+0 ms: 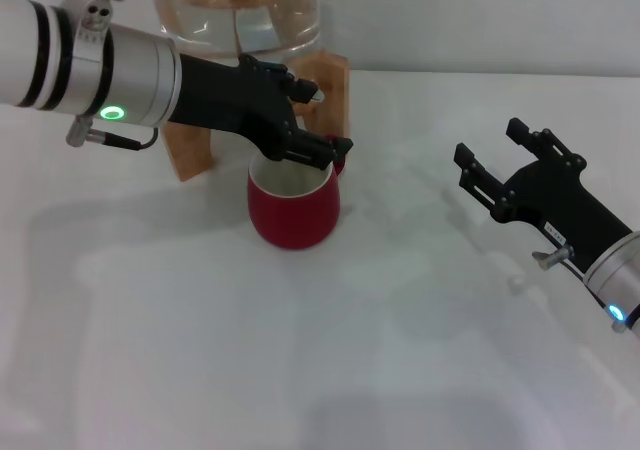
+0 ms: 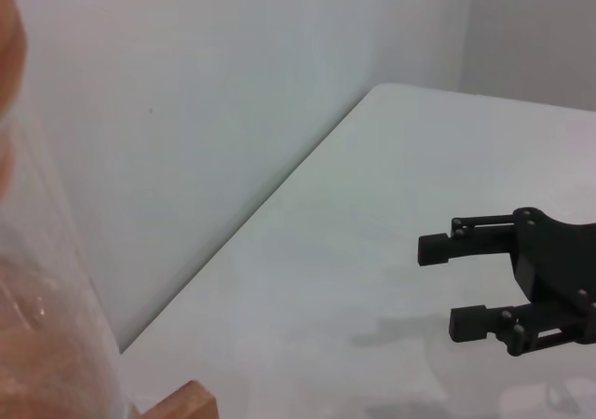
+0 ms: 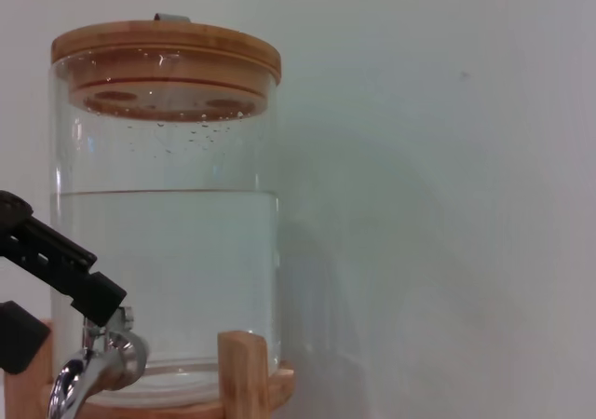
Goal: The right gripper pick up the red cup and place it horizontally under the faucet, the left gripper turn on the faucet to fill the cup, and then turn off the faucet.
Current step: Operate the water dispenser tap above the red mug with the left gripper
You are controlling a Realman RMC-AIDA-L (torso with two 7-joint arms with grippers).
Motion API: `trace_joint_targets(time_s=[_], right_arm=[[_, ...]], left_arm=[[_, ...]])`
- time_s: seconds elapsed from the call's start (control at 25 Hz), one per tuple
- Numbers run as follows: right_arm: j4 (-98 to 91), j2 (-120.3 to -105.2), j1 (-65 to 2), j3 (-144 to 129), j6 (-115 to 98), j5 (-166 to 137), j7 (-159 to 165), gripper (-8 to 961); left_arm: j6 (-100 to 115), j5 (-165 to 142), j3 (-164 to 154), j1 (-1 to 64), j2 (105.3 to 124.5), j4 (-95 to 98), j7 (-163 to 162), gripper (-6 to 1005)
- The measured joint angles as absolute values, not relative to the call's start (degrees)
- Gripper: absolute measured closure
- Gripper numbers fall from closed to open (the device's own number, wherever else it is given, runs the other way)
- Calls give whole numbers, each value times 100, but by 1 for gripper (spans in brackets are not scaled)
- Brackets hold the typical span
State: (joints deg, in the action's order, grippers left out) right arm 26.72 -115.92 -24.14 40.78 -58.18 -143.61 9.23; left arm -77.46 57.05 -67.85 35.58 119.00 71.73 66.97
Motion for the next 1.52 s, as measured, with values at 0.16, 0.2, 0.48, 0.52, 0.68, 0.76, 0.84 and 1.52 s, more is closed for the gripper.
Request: trace_joint_targets(time_s=[0.16,0.2,0.48,0.52,0.68,0.76,0.84,1.52], right_arm=[[2672,-11593,-2420,4078,-5827,-14361,923,225],[2672,-11593,-2422,4078,-5827,-14361,923,225],[2672,-11593,-2429,4078,-5828,-14361,923,225],[2672,-11593,-2431,4078,-5828,-14361,923,225],[2672,-11593,-2434,4078,-5827,-14361,923,224],[2672,-11593,-2434,4081,-5827,-14361,923,224],[2672,-11593,-2435,4084,-5827,-14361,923,224],[2672,-11593,-2435,4087,-5827,-14361,923,225]], left_arm=[[-7743,5696,-6785,3598,11900,7133,6697,137],[-7743,5693,-6785,3608,11900,7126,6697,138],[-7743,5664,-6785,3676,11900,7095,6697,138],[-7740,5642,-6785,3684,11900,7092,6697,138],[-7727,5599,-6785,3733,11907,7038,6697,137],[-7724,5598,-6787,3752,11908,7003,6697,137],[-7724,5591,-6792,3755,11909,6994,6697,137],[-7700,5567,-6794,3771,11909,7017,6704,137]])
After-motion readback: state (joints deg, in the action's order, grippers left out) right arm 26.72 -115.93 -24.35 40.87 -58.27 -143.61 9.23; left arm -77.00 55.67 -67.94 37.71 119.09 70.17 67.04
